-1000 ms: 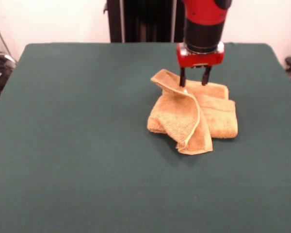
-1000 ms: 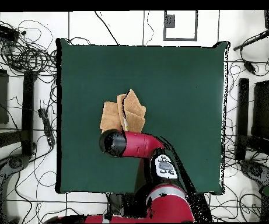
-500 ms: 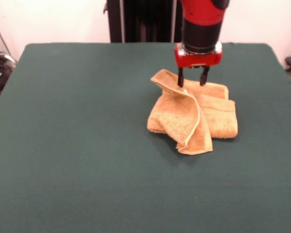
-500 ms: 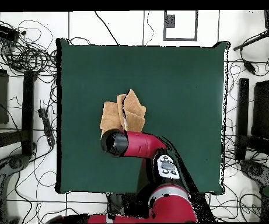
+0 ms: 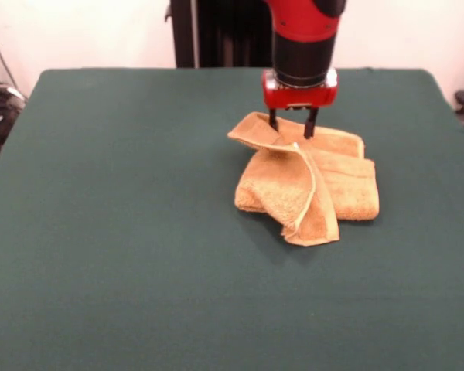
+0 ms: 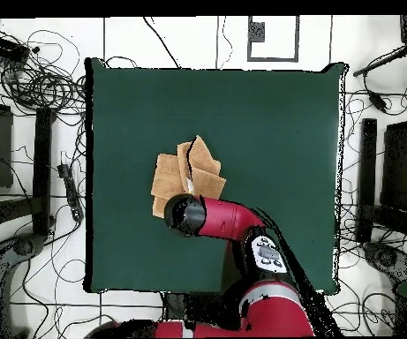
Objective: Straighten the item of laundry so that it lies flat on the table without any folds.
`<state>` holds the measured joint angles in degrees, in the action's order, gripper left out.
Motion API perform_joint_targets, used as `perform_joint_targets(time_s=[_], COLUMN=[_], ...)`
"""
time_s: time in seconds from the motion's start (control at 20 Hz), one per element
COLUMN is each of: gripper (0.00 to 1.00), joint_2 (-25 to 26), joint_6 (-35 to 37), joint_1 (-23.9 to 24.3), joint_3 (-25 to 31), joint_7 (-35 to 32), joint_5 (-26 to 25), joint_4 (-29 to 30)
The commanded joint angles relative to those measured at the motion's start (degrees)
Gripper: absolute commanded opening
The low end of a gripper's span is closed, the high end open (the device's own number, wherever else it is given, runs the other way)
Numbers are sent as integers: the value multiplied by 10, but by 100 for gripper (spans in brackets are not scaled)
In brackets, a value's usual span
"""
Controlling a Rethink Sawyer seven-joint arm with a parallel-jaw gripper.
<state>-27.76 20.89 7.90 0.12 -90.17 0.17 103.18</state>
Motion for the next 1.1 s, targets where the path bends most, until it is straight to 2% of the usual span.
perform_joint_targets(time_s=[0.05, 1.1], gripper=[100, 100], joint_2=[-4, -1], joint_6=[47, 40], joint_1=[-2, -9], joint_3=[39, 34], joint_7=[-54, -58], joint_5=[-6, -9], joint_4=[-11, -14])
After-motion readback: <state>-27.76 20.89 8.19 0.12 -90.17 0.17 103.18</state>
